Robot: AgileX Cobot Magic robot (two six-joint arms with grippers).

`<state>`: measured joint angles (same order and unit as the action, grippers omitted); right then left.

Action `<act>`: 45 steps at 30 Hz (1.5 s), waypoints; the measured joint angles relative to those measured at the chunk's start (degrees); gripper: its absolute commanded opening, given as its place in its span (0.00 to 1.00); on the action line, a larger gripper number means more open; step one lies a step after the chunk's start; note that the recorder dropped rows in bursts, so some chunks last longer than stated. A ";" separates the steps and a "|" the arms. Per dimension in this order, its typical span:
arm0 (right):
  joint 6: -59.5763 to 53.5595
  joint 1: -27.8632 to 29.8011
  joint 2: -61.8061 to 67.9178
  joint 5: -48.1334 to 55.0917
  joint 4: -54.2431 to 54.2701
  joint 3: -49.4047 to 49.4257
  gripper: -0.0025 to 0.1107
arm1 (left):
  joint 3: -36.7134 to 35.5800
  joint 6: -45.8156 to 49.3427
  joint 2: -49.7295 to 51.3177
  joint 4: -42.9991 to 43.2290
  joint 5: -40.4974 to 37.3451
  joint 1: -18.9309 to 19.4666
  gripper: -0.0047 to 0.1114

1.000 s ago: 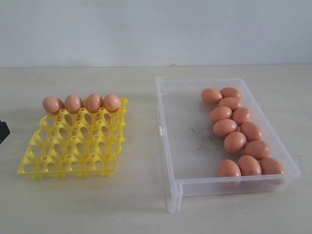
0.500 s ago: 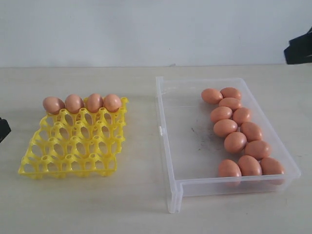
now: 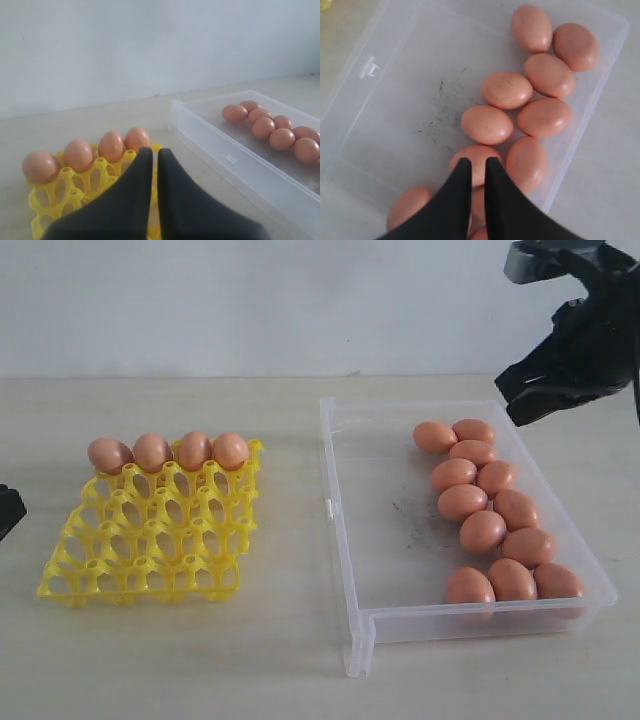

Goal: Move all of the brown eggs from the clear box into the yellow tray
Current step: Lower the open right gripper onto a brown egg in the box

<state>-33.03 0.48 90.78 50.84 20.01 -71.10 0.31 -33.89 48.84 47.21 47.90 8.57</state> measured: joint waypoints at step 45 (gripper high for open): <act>-15.82 -13.04 28.71 -4.39 -24.95 -9.37 0.49 | 0.00 0.57 0.00 0.00 -1.40 0.00 0.07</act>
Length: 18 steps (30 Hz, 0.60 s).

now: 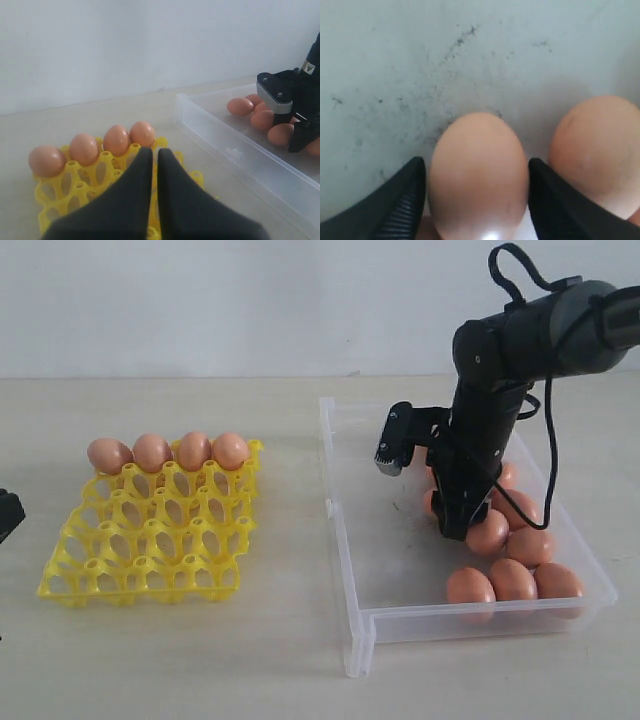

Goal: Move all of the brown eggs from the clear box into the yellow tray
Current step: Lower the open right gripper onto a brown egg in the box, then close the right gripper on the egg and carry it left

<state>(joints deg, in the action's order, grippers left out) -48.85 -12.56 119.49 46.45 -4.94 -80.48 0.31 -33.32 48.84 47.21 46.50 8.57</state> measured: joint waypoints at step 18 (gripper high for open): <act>1.88 0.00 0.46 -3.58 0.48 0.00 0.19 | 0.00 0.35 0.00 0.00 -0.68 0.00 0.07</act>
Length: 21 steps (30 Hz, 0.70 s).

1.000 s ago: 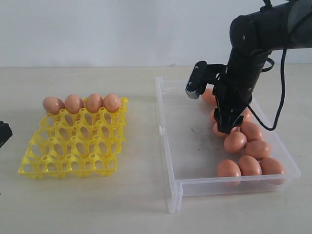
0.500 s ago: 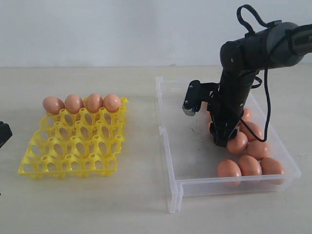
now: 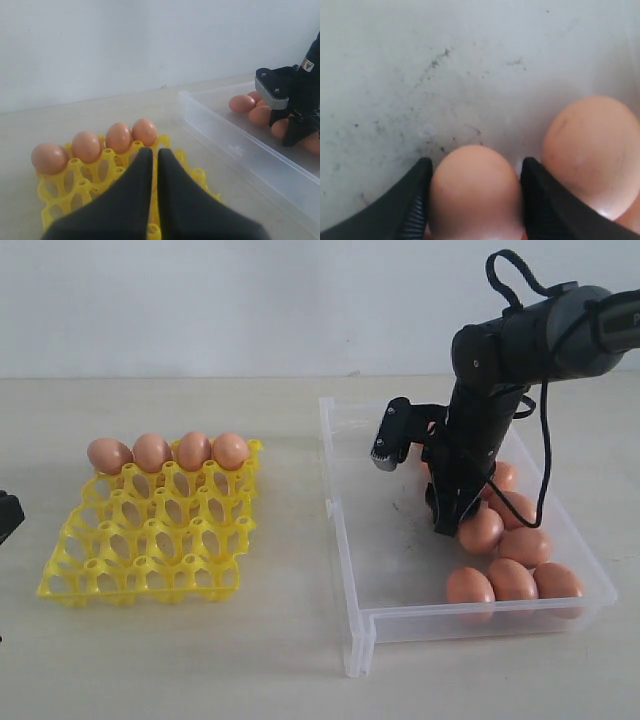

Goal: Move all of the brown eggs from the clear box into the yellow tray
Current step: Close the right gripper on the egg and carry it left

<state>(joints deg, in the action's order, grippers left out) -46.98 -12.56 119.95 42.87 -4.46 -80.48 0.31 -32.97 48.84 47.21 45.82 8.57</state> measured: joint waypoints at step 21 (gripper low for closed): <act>-45.91 -1.76 -8.61 1.63 90.13 0.00 0.02 | 0.00 4.64 0.00 -15.54 -5.65 0.00 0.07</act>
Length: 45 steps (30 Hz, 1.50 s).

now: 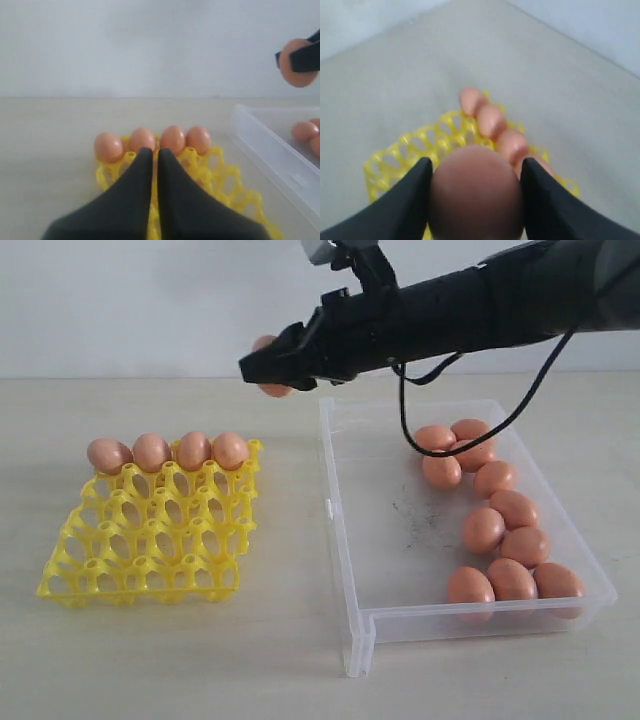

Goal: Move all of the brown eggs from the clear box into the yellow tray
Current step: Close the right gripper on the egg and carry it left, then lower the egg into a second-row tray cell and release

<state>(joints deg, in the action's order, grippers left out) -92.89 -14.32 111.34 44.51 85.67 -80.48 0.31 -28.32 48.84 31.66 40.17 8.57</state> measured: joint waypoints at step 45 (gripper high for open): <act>38.07 -16.20 13.54 -32.22 -35.42 -16.04 0.02 | 0.00 9.36 0.00 -16.25 -3.73 0.00 0.07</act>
<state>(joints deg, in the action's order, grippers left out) -54.82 -30.52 124.88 12.29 50.25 -96.52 0.31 -18.97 48.84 15.41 36.44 8.57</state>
